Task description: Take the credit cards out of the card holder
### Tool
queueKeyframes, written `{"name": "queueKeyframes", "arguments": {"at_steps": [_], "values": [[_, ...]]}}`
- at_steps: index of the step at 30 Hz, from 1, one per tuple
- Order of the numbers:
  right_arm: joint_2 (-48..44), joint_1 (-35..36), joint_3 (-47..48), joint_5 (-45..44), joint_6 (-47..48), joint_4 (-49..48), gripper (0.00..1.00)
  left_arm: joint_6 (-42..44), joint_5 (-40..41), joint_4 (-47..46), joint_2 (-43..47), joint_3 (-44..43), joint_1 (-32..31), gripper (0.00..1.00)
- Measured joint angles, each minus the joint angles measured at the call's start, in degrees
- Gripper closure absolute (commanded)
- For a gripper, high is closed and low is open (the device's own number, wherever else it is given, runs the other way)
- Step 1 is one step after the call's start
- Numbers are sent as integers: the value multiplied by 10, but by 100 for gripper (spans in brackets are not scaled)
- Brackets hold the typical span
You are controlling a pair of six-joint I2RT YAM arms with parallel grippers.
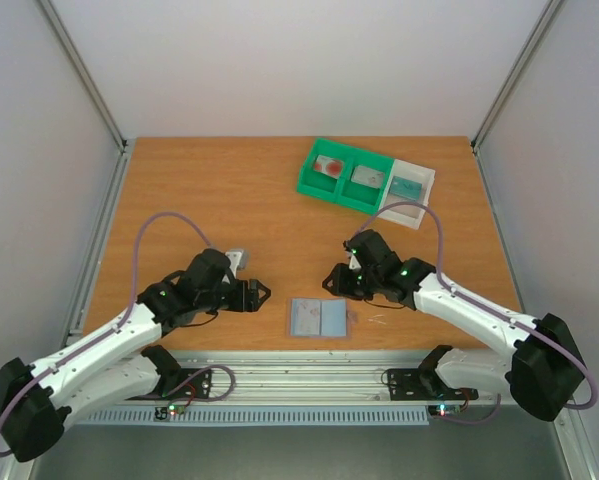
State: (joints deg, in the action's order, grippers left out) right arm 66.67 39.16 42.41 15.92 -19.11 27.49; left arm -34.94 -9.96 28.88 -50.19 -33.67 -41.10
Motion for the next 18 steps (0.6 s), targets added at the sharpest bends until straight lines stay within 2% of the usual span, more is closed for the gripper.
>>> {"name": "queueKeyframes", "arguments": {"at_steps": [6,18], "values": [[33,42,-21,-12,-18,-32,74,-40,-36,-66,-24,49,0,29],[106,81,-47,-22,-40,-88,74,-87,-78,-154,-55,86,0,33]]}}
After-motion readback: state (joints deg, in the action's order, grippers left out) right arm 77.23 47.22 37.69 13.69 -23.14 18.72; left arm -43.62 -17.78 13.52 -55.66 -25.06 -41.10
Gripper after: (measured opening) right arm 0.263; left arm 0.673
